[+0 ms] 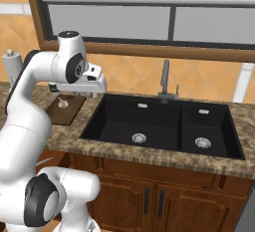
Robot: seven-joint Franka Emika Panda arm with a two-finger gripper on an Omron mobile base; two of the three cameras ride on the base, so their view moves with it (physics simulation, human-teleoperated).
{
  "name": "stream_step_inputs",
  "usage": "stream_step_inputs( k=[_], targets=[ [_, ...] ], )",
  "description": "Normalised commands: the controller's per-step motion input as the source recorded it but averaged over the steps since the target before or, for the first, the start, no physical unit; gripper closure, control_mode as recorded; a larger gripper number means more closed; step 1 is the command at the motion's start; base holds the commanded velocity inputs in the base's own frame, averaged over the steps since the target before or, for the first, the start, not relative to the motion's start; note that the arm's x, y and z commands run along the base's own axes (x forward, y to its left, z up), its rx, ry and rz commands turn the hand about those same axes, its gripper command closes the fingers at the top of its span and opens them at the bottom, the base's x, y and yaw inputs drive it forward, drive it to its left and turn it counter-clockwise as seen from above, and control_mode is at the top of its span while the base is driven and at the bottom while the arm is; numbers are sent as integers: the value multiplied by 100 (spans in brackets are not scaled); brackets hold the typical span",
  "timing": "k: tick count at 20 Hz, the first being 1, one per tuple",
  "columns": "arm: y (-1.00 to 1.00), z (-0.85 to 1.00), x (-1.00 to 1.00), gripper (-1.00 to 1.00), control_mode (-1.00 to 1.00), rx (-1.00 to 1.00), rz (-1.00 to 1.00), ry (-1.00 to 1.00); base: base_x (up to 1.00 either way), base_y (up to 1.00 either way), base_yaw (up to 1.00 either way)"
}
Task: Place the appropriate cutting tool for cutting the garlic skin on the cutting board.
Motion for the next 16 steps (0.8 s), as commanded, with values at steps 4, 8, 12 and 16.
stream_step_inputs(
  k=[4, 8, 12, 16],
  targets=[
    [0, -5, -23, -100, -100, 0, 1, 0, 0, 0, 0],
    [43, -46, -60, -100, -100, -1, -3, 7, 0, 0, 0],
    [100, -63, -34, -100, -100, -13, -19, 18, 0, 0, 0],
    [100, -69, -28, -100, -100, -12, -19, 16, 0, 0, 0]
  ],
)
